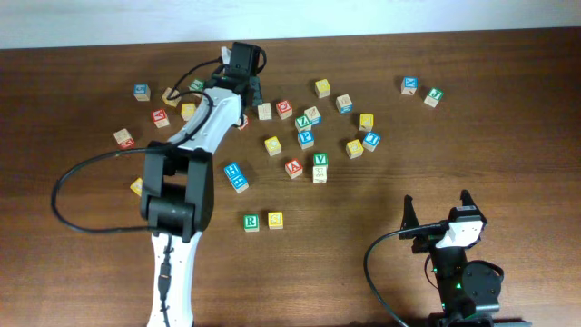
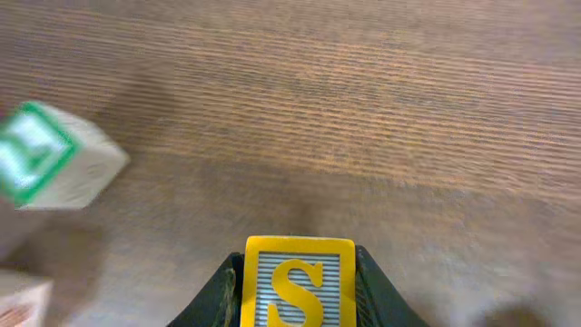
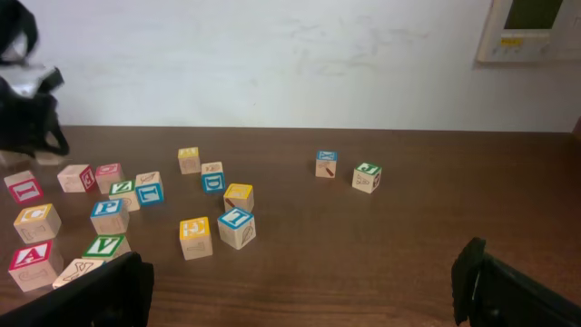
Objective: Spell out RSS
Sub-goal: 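Reach the left gripper to a second yellow S block and grasp it, then place the second S block right of the first S block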
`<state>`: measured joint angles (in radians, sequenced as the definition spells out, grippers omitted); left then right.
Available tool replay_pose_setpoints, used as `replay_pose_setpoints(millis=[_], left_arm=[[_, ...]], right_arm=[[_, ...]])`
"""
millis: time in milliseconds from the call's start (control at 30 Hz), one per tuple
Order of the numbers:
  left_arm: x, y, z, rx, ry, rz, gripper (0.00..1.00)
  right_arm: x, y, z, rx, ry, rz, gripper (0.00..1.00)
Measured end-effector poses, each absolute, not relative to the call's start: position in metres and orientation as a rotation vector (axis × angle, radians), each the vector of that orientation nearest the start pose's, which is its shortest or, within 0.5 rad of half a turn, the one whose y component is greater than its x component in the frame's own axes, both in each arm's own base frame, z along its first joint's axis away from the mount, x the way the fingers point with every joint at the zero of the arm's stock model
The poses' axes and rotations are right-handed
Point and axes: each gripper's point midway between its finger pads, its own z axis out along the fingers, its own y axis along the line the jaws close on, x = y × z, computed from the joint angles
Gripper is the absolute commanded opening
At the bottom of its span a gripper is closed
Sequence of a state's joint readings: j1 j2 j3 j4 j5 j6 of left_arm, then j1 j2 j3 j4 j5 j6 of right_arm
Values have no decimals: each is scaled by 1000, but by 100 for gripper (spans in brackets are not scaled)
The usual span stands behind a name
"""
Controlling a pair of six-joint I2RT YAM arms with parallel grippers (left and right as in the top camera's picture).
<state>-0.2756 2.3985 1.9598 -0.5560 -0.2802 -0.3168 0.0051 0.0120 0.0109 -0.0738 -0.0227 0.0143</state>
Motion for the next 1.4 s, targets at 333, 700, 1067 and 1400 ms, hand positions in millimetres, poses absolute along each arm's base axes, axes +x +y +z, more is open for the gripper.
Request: replay_pose_setpoints(millis=[333, 700, 1067, 1400], left_arm=[[462, -173, 196, 59, 2620, -112, 20], [291, -255, 143, 313, 3096, -168, 17], [278, -254, 22, -52, 3007, -30, 21], [297, -241, 15, -150, 2874, 44, 27]], right_arm=[[246, 5, 158, -10, 1645, 33, 98], [246, 5, 158, -10, 1646, 33, 98], [246, 5, 158, -10, 1646, 34, 98], [246, 5, 158, -10, 1646, 34, 98]])
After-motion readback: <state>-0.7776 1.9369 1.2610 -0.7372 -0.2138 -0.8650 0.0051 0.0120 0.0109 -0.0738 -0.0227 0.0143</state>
